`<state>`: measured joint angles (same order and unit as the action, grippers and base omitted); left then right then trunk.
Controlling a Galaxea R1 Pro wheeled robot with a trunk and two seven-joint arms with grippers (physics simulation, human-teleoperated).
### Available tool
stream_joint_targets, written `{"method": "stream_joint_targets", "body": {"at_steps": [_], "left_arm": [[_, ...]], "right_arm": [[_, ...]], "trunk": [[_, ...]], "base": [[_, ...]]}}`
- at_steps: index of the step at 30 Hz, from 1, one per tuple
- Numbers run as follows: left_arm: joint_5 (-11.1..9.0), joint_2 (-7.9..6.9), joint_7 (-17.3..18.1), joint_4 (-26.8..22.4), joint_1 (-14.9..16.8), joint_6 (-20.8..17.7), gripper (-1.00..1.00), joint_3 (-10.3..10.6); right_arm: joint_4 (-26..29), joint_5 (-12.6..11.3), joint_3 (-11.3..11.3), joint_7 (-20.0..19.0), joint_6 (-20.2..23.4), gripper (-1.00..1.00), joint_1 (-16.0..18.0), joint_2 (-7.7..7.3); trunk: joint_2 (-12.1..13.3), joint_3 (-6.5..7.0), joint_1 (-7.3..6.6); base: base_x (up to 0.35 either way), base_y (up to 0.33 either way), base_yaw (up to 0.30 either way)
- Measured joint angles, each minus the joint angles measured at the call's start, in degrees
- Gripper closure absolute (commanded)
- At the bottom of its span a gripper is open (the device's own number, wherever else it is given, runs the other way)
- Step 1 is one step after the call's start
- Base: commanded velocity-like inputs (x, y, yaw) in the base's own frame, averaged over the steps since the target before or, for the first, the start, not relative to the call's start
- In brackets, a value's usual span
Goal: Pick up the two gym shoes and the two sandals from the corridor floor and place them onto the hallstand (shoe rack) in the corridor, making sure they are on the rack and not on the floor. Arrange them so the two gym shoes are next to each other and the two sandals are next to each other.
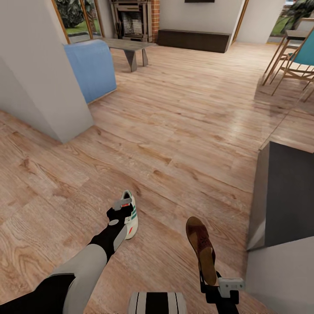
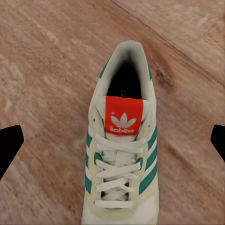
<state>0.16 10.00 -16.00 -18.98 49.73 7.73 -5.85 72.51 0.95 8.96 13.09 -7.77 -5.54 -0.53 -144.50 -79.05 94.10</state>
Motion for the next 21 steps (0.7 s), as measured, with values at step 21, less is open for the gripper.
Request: {"method": "stream_joint_targets", "body": {"at_steps": [21], "left_arm": [[0.0,0.0,0.0,0.1,0.0,0.1,-1.0,0.0]], "right_arm": [[0.0,0.1,0.0,0.4,0.0,1.0,0.0,0.0]], "trunk": [[0.0,-1.83,0.0]], "base": [[0.0,0.0,0.0]]}}
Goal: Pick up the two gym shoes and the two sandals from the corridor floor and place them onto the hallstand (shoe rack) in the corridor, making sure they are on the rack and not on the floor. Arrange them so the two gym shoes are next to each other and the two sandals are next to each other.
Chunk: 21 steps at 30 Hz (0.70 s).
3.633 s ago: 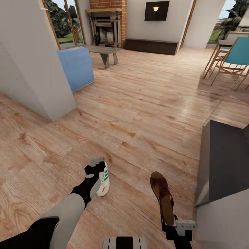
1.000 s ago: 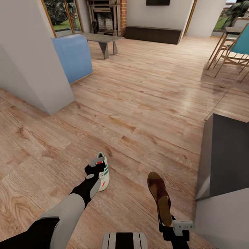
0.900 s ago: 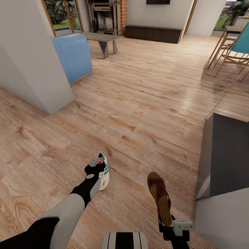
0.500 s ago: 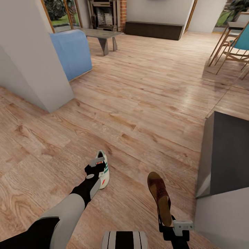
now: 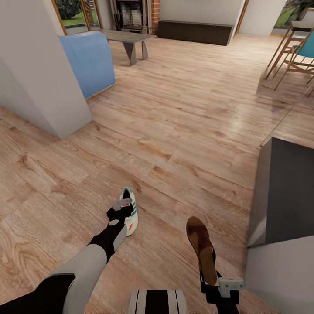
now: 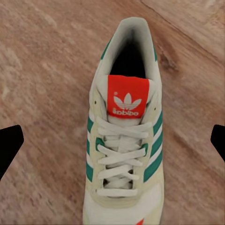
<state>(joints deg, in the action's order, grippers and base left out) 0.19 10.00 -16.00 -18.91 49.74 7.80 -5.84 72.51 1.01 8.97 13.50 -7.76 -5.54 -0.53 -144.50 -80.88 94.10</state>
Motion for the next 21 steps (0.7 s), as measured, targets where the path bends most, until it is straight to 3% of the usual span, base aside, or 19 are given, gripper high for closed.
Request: {"method": "stream_joint_targets", "body": {"at_steps": [21], "left_arm": [[0.0,0.0,0.0,0.0,0.0,0.0,-1.0,0.0]], "right_arm": [[0.0,0.0,0.0,0.2,0.0,1.0,0.0,0.0]], "trunk": [[0.0,-1.83,0.0]], "base": [[0.0,0.0,0.0]]}}
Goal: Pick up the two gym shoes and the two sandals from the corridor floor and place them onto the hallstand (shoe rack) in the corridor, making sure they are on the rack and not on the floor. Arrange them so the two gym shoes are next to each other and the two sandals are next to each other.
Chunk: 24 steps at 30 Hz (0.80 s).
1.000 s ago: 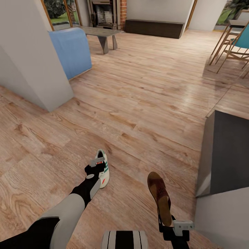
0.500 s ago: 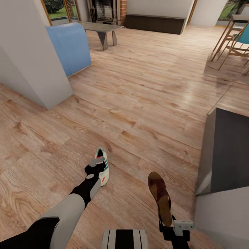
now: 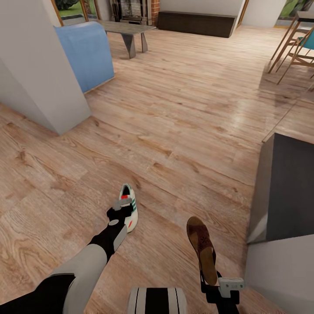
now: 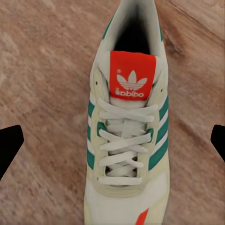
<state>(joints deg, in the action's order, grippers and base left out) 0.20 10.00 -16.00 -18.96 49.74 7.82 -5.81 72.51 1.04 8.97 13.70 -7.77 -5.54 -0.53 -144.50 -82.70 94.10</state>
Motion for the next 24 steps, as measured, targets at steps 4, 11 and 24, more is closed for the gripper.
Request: {"method": "stream_joint_targets", "body": {"at_steps": [4,11,24], "left_arm": [[0.0,0.0,0.0,0.0,0.0,0.0,-1.0,0.0],[0.0,0.0,0.0,0.0,0.0,0.0,-1.0,0.0],[0.0,0.0,0.0,0.0,0.0,0.0,-1.0,0.0]], "right_arm": [[0.0,0.0,0.0,0.0,0.0,1.0,0.0,0.0],[0.0,0.0,0.0,0.0,0.0,1.0,0.0,0.0],[0.0,0.0,0.0,0.0,0.0,1.0,0.0,0.0]], "trunk": [[0.0,-0.35,0.0],[0.0,-0.96,0.0],[0.0,-2.09,0.0]], "base": [[0.0,0.0,0.0],[0.0,0.0,0.0],[0.0,0.0,0.0]]}}
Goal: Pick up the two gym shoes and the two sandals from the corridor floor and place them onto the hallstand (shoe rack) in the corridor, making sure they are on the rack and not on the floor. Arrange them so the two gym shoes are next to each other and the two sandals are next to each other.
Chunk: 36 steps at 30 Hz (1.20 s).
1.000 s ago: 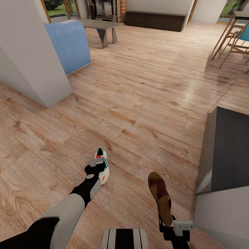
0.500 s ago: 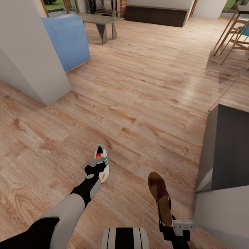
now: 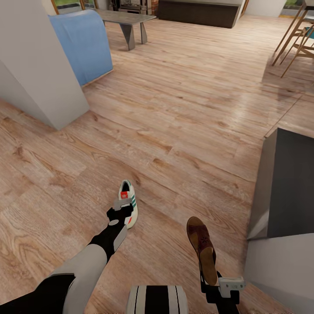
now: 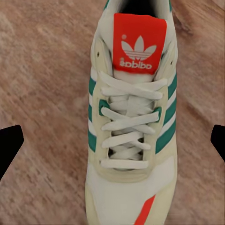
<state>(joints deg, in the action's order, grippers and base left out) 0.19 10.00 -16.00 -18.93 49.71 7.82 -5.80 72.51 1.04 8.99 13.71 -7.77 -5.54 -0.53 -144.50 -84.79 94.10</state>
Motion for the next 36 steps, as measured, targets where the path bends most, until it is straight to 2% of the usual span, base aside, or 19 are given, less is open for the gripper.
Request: {"method": "stream_joint_targets", "body": {"at_steps": [18,36], "left_arm": [[0.1,0.0,0.0,0.0,0.0,0.0,-1.0,0.1],[0.2,0.0,1.5,0.1,0.0,0.1,-1.0,0.8]], "right_arm": [[0.0,0.0,0.1,0.0,0.0,1.0,0.0,0.0],[0.1,0.0,0.1,0.0,-0.1,1.0,-0.3,0.0]], "trunk": [[0.0,-1.49,0.0],[0.0,-1.76,0.0]], "base": [[0.0,0.0,0.0],[0.0,0.0,0.0]]}}
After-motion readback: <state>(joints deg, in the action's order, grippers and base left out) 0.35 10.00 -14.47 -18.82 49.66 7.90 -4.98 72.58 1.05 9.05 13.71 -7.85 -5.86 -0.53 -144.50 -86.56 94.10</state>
